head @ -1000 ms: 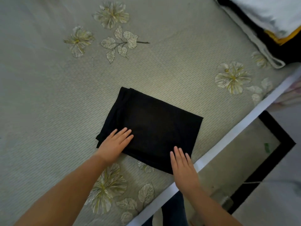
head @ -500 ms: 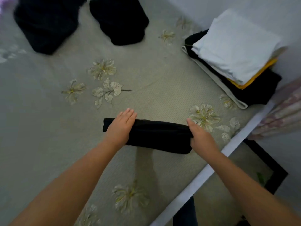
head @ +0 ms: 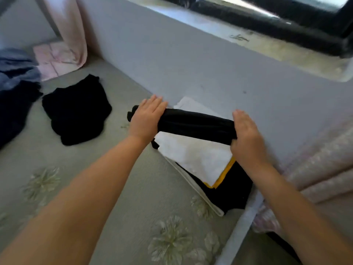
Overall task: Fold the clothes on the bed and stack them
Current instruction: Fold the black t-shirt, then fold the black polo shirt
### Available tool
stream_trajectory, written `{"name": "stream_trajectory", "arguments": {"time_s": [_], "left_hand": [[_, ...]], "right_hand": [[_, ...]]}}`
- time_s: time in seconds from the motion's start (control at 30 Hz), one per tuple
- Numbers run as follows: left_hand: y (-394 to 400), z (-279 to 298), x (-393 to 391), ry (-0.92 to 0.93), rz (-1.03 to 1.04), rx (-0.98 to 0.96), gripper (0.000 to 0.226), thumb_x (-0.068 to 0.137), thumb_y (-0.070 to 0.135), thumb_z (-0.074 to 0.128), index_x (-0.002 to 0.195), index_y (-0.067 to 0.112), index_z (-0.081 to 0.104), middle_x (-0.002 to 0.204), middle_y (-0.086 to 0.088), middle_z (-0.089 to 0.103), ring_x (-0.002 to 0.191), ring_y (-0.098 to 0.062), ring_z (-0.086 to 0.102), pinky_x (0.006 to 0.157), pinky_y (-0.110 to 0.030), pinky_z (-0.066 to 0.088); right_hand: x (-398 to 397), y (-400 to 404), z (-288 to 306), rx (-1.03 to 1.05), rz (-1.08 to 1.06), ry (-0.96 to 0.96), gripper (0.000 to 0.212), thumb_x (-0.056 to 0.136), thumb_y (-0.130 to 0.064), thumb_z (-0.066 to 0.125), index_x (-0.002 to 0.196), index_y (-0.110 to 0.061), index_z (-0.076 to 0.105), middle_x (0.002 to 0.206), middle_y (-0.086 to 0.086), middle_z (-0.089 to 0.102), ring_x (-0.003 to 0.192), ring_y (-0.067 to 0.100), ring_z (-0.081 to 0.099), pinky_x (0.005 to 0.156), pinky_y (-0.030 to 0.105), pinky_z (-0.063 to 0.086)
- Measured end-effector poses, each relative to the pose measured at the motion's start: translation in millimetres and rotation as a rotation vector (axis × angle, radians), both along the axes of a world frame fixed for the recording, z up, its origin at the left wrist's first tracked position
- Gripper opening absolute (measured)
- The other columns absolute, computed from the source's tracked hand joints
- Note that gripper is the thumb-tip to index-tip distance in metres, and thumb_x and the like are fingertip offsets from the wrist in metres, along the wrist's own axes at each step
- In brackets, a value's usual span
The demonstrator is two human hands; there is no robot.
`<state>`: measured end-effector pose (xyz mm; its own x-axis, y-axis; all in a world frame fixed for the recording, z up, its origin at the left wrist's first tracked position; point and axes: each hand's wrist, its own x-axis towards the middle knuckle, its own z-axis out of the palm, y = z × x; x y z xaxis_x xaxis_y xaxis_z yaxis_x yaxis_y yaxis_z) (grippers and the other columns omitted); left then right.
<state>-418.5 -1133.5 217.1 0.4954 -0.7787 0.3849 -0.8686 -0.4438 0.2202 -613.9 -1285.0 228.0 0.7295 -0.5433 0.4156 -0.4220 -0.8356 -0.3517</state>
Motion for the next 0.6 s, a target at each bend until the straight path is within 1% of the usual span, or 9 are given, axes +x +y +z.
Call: {"name": "stream_trajectory", "arguments": {"time_s": [0.1,0.2,0.27,0.33,0.4,0.43,0.47,0.53,0.6], "left_hand": [[-49.6,3.7,23.8,-0.086,-0.005,0.013,0.046,0.072,-0.001,0.04,0.114,-0.006,0.059,0.12,-0.03,0.055,0.115,-0.052,0.046,0.098,-0.059,0.031],[-69.1,-38.3,37.6,-0.076,0.108,0.207,0.053,0.084,0.0,0.051,0.136,0.01,0.041,0.144,-0.019,0.035,0.135,-0.038,0.026,0.109,-0.05,0.015],[-67.5,-83.6,37.8,0.025,0.19,0.368,0.061,0.09,0.001,0.042,0.144,0.02,0.022,0.153,-0.009,0.015,0.142,-0.027,0.007,0.112,-0.042,0.006],[-58.0,-127.9,25.3,0.123,0.199,0.494,0.059,0.095,0.007,0.037,0.146,0.024,0.014,0.155,-0.006,0.008,0.142,-0.024,0.001,0.113,-0.041,0.007],[-43.5,-163.4,6.8,0.238,0.181,0.573,0.053,0.098,0.014,0.033,0.146,0.026,0.013,0.155,-0.005,0.006,0.142,-0.023,0.0,0.113,-0.042,0.009],[-35.5,-176.7,0.4,0.28,0.175,0.595,0.051,0.098,0.017,0.032,0.145,0.026,0.014,0.155,-0.004,0.006,0.142,-0.023,0.0,0.113,-0.042,0.009],[-26.8,-187.1,-4.3,0.303,0.174,0.614,0.049,0.099,0.02,0.03,0.145,0.026,0.015,0.155,-0.004,0.007,0.142,-0.024,0.001,0.113,-0.043,0.009],[-6.4,-200.6,-7.1,0.327,0.197,0.63,0.046,0.099,0.024,0.027,0.144,0.026,0.018,0.155,-0.003,0.01,0.142,-0.023,0.003,0.113,-0.042,0.008],[17.4,-207.9,-1.8,0.356,0.259,0.606,0.045,0.1,0.028,0.025,0.144,0.027,0.021,0.154,-0.002,0.013,0.142,-0.023,0.004,0.114,-0.042,0.007]], "right_hand": [[11.7,-31.4,-8.5,-0.194,0.025,-0.033,0.062,0.047,0.03,0.056,0.108,0.02,0.057,0.111,0.038,0.057,0.099,0.057,0.054,0.081,0.066,0.038],[17.6,-32.6,-59.9,-0.26,0.058,0.105,0.056,0.05,0.021,0.055,0.105,0.012,0.063,0.109,0.03,0.062,0.098,0.049,0.06,0.076,0.062,0.046],[18.9,-24.1,-104.9,-0.208,0.105,0.294,0.058,0.049,0.014,0.072,0.106,0.003,0.066,0.11,0.024,0.064,0.1,0.041,0.062,0.078,0.054,0.05],[17.5,-11.5,-142.5,-0.082,0.138,0.604,0.074,0.058,-0.007,0.081,0.127,-0.004,0.052,0.133,0.023,0.048,0.123,0.036,0.048,0.098,0.048,0.041],[11.9,-4.4,-175.2,0.067,0.122,0.821,0.07,0.086,-0.019,0.058,0.145,-0.012,0.021,0.154,0.016,0.011,0.142,0.03,0.012,0.114,0.045,0.014],[10.8,0.1,-181.5,0.107,0.095,0.829,0.066,0.088,-0.019,0.054,0.145,-0.011,0.021,0.154,0.016,0.01,0.142,0.031,0.012,0.114,0.046,0.013],[9.8,4.7,-186.4,0.094,0.079,0.807,0.064,0.082,-0.017,0.063,0.139,-0.006,0.036,0.149,0.022,0.024,0.137,0.035,0.026,0.11,0.05,0.023],[11.3,15.2,-191.9,-0.013,0.077,0.684,0.058,0.056,-0.013,0.084,0.11,-0.002,0.065,0.123,0.023,0.058,0.113,0.039,0.056,0.09,0.056,0.043],[25.5,28.9,-192.4,-0.037,0.123,0.589,0.052,0.05,-0.01,0.086,0.099,-0.001,0.07,0.112,0.021,0.064,0.104,0.039,0.061,0.082,0.057,0.047]]}}
